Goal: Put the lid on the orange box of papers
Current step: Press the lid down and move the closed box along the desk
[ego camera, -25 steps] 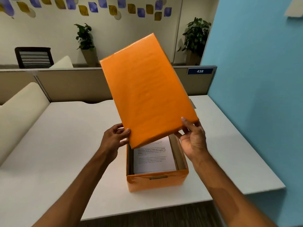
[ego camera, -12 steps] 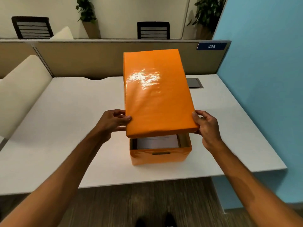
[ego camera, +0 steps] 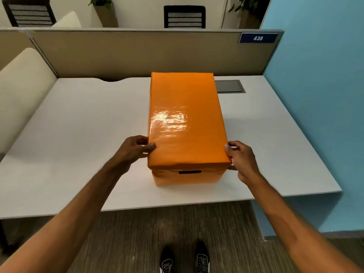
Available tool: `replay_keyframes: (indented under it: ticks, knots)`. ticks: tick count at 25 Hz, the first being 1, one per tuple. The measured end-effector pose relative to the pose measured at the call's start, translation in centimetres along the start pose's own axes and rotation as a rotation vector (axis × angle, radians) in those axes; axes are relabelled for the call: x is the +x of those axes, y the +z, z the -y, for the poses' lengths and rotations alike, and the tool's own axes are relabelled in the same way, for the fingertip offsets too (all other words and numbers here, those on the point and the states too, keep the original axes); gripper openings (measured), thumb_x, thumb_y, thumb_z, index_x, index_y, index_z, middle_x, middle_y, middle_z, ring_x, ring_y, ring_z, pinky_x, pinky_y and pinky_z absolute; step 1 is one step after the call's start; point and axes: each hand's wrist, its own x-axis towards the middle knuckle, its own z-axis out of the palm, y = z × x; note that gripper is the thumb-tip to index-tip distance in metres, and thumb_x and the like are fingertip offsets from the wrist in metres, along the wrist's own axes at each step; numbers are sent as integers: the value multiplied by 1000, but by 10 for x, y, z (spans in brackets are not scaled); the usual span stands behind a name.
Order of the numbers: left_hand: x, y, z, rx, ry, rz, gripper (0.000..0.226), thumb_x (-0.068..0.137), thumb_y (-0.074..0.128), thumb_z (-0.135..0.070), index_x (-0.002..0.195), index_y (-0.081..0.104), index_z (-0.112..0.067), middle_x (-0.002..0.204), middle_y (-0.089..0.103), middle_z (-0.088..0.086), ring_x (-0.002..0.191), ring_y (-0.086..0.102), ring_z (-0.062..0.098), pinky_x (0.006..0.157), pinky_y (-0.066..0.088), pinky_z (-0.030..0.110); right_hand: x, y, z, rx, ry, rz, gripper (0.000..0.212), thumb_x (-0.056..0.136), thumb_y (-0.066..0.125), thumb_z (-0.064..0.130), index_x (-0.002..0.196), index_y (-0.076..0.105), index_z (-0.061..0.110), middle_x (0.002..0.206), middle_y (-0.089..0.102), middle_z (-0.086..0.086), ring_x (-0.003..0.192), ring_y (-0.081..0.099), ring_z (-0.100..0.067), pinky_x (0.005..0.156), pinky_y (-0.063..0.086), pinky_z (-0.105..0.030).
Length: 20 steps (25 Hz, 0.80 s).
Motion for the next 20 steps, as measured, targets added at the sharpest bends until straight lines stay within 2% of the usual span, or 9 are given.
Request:
replay_keyframes:
  ticks: [3,7,10,14,17,20]
  knots:
    - [0,8,12,-30,-34,10,41,91,64,-20,128,57,-3,120,64,11,109,63,30,86,54,41,1,1,-4,-17,17,1,16,96,58,33,112,57,29,114,60,-2,100,60,-28,67,56,-40]
    - [2,14,21,-78,-55,21,39,94,61,-18,130,56,-2,120,64,12,111,62,31,90,53,43,4,2,-6,-82,3,-27,17,96,58,33,111,58,26,109,59,0,96,59,-25,62,52,-33]
    - [4,15,23,-91,-65,25,40,94,60,-21,130,56,-3,120,65,13,110,63,31,91,53,43,9,4,-7,-161,-5,-46,30,96,57,33,121,61,17,109,58,-1,96,58,-24,68,53,-37]
    - [3,16,23,-103,-77,47,42,94,58,-29,132,52,-11,118,65,12,104,65,29,82,55,39,12,6,-12,-233,-4,-37,34,97,55,33,125,61,13,115,61,-5,100,59,-27,82,56,-45]
    - [1,18,27,-107,-83,71,47,96,55,-31,139,47,-14,123,62,11,111,62,32,89,53,46,11,7,-17,-266,1,-29,36,98,55,33,126,61,13,122,64,-10,107,61,-32,91,54,-53]
    - [1,20,31,-119,-84,54,49,97,53,-29,143,44,-12,132,58,13,118,58,34,98,49,53,11,7,-17,-270,-4,-26,36,97,56,34,125,63,13,120,65,-9,106,61,-32,90,54,-52]
